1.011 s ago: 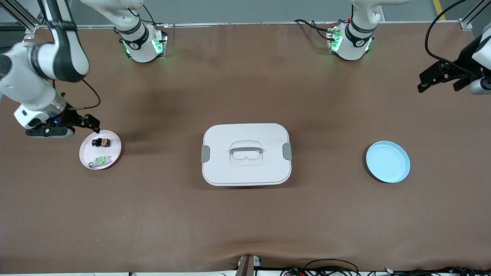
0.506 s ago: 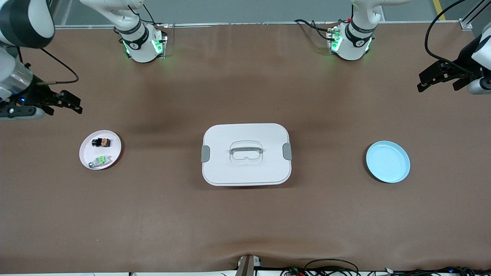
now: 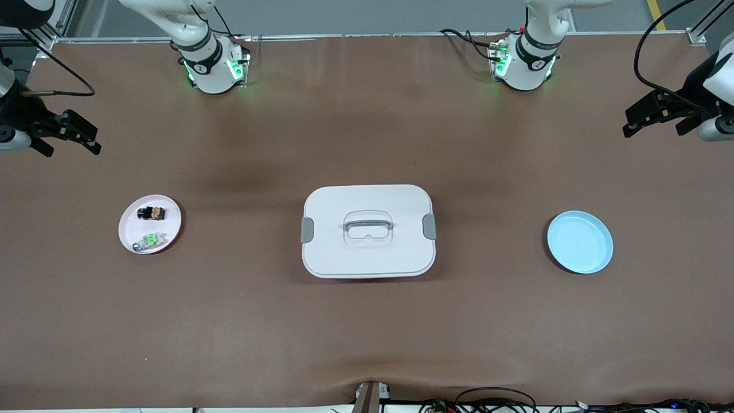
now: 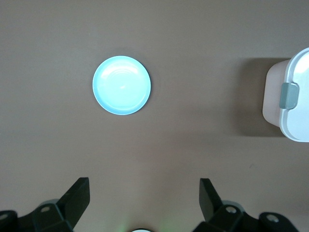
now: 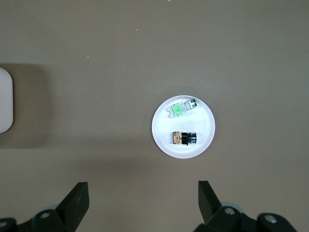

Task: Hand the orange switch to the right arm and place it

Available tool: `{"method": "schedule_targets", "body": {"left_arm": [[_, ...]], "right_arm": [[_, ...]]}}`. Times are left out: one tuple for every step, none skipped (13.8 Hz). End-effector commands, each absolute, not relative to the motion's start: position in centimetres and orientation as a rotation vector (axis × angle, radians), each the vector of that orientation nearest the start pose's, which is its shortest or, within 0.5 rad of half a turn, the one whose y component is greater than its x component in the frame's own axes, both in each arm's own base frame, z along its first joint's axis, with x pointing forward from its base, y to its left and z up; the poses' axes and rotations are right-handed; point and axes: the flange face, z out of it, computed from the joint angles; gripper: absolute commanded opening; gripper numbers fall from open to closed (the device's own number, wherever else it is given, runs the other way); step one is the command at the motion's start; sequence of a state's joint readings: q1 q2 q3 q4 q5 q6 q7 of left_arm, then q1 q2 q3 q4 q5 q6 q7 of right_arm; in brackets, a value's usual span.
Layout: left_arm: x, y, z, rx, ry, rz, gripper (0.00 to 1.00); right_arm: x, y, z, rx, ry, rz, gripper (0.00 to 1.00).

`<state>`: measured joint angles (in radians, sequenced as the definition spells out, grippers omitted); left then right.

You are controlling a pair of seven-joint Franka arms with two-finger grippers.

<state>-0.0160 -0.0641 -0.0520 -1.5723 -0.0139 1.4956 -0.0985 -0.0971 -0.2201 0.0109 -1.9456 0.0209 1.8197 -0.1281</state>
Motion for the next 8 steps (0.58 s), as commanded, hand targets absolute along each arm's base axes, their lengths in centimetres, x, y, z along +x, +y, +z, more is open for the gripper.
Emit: {"method": "schedule_targets", "body": {"left_arm": [[51.74,-3.93,65.67,-3.142,-0.026,0.020,1.00],[51.74,-3.95,65.67,-3.144,-0.026,0.020,1.00],[51.74,-3.93,65.67,-3.142,-0.026,0.020,1.00],[51.74,-3.93,65.67,-3.142,-0.026,0.020,1.00],[51.79,-3.94,65.66,-3.142,-0.026,0.020,1.00],[51.79,-3.94,65.66,-3.142,-0.026,0.020,1.00],[51.78,-4.01,65.59,-3.142,-0.024,0.022,1.00],[51.74,-3.93,65.67,-3.142,-0.026,0.020,1.00]], "right_arm": [[50.07,-4.04,58.90,-3.128,-0.042,-0.144,1.00],[50.11,-4.05,58.82,-3.128,-0.042,-0.142,1.00],[50.11,-4.05,58.82,-3.128,-0.042,-0.141,1.00],[50.13,-4.05,58.91,-3.129,-0.045,-0.146,1.00],[50.16,-3.89,58.99,-3.129,-0.047,-0.149,1.00],[50.14,-4.05,58.99,-3.129,-0.042,-0.149,1.00],[50.22,-4.00,58.94,-3.130,-0.045,-0.151,1.00],[50.26,-3.72,59.09,-3.130,-0.057,-0.156,1.00]]}}
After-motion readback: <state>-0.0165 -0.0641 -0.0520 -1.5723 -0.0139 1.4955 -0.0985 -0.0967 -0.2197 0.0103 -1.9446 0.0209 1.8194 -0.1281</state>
